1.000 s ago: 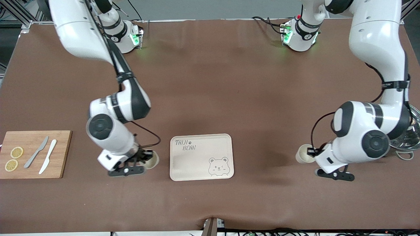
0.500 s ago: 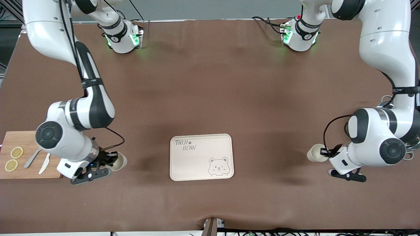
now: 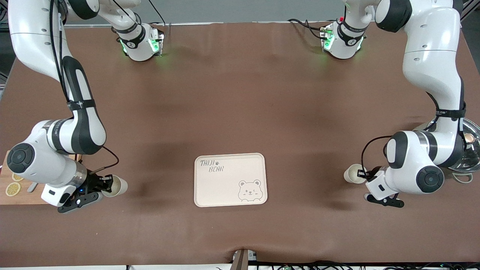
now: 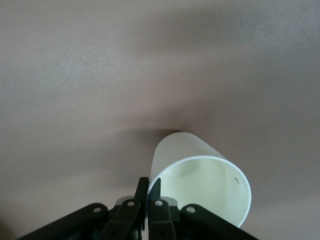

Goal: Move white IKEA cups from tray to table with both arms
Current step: 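Lower the cups onto the table and open both grippers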

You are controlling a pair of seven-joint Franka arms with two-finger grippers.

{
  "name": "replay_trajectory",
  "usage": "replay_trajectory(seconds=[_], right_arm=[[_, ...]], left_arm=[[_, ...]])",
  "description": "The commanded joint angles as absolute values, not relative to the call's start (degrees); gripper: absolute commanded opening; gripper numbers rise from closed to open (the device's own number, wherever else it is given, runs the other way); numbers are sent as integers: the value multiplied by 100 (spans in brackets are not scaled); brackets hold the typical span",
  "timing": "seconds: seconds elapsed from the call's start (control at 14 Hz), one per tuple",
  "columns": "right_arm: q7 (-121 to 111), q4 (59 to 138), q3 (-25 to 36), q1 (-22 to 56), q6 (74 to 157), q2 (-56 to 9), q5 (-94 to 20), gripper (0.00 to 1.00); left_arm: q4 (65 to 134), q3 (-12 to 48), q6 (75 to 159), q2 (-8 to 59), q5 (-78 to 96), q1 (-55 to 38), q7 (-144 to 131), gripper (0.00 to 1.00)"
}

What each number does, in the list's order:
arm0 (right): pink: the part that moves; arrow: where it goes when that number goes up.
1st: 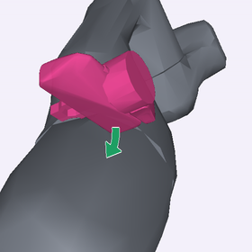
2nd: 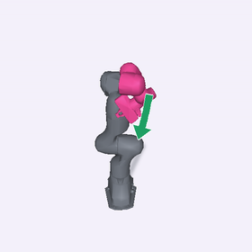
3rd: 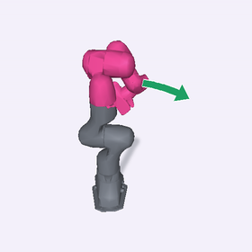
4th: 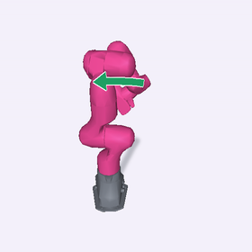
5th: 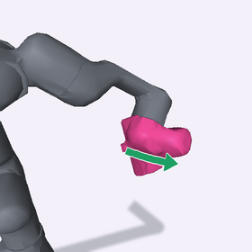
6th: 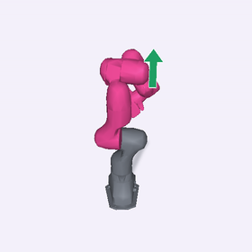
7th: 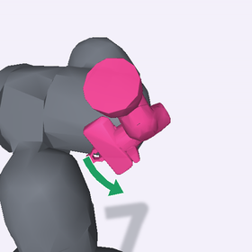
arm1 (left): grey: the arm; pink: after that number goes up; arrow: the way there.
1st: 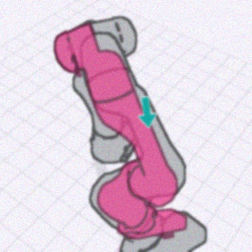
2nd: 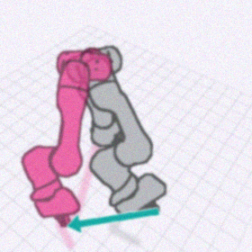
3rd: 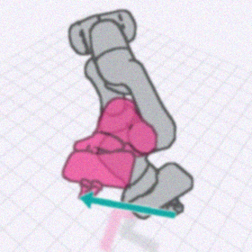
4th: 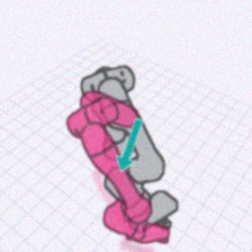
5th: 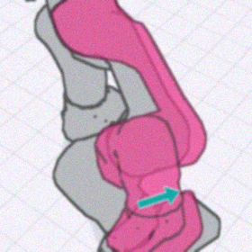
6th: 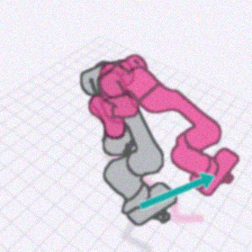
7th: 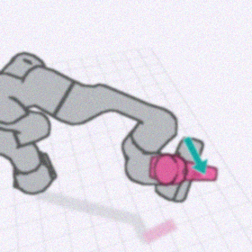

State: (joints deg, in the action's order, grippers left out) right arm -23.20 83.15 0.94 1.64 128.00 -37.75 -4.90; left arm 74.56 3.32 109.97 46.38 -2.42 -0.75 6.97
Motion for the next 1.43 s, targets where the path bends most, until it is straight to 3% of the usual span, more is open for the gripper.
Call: replay_trajectory(seconds=[0.0,0.21,0.36,0.43,0.5,0.57,0.64,1.14,1.21,1.36], right_arm=[[-2461,8771,-9,114,13419,-3752,-598,0],[-2452,8912,-9,132,13921,-3980,-598,0],[-2452,8912,-9,141,14167,-4130,-589,0],[-2452,8921,-9,141,14272,-4200,-589,0],[-2452,8921,-9,149,14352,-4245,-589,0],[-2452,8912,-9,158,14413,-4289,-589,0],[-2452,8921,-9,158,14484,-4333,-589,0],[-2452,8912,-9,158,14546,-4403,-598,0],[-2443,8903,-9,158,14537,-4403,-598,35],[-2443,8895,-9,167,14537,-4403,-598,78]], left_arm=[[7497,334,11153,4667,-237,-62,668,0],[7497,334,11153,4667,-202,-26,668,4],[7497,334,11153,4658,-202,-35,668,17],[7488,334,11153,4641,-193,-35,668,38],[7488,334,11153,4615,-185,-26,668,69],[7480,334,11153,4588,-202,-26,677,78],[7471,334,11153,4570,-193,-18,720,100],[7444,334,11083,3895,-229,79,694,100],[7444,325,11048,3772,-246,88,694,100],[7453,325,10690,3456,-255,105,694,100]])
